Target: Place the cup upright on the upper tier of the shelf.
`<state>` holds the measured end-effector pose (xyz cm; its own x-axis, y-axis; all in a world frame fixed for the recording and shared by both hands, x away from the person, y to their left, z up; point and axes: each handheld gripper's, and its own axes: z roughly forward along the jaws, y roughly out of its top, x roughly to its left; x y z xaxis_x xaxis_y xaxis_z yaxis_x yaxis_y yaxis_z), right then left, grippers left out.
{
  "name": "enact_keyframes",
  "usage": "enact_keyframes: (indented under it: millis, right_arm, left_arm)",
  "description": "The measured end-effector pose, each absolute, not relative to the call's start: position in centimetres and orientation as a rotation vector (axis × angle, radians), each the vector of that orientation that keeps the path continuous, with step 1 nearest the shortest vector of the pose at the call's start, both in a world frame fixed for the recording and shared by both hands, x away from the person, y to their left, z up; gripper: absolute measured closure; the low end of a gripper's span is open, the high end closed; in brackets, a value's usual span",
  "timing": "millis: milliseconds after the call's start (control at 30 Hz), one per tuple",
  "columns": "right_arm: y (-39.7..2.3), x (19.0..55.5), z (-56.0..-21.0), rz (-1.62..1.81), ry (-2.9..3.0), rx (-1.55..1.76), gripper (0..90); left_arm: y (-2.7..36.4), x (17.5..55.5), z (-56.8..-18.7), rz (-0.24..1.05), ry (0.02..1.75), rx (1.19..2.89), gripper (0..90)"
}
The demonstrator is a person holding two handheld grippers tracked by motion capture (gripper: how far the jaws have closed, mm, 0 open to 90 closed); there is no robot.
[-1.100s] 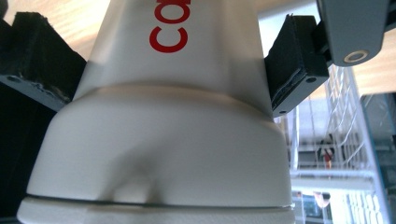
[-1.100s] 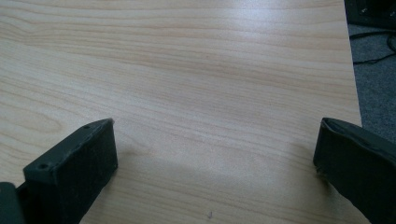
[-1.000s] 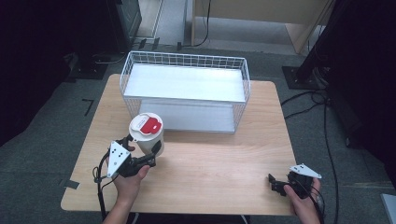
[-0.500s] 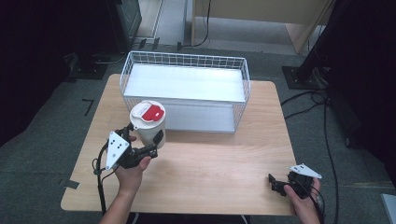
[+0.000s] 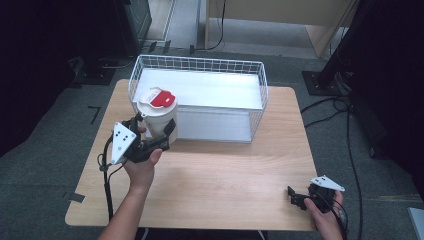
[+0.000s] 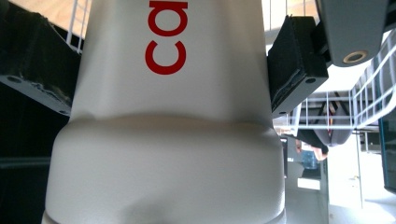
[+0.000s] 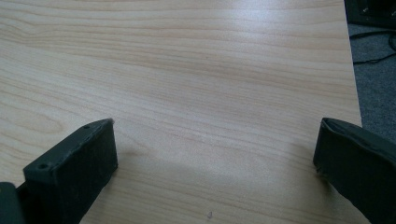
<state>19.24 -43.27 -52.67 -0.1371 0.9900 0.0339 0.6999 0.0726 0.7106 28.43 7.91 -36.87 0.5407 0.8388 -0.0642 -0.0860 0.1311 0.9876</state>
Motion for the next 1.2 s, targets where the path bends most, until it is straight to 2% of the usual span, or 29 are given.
enact_keyframes:
  millis: [600, 1200]
  right_arm:
    - [-43.3, 19.2, -52.7, 0.833, 1.887, 1.674, 0.0]
    - [-43.6, 19.1, -52.6, 0.869, 1.881, 1.687, 0.0]
  left_arm:
    - [5.4, 32.6, -33.0, 0.874, 0.738, 1.174, 12.6]
    - [3.5, 39.1, -32.9, 0.921, 0.839, 1.177, 12.4]
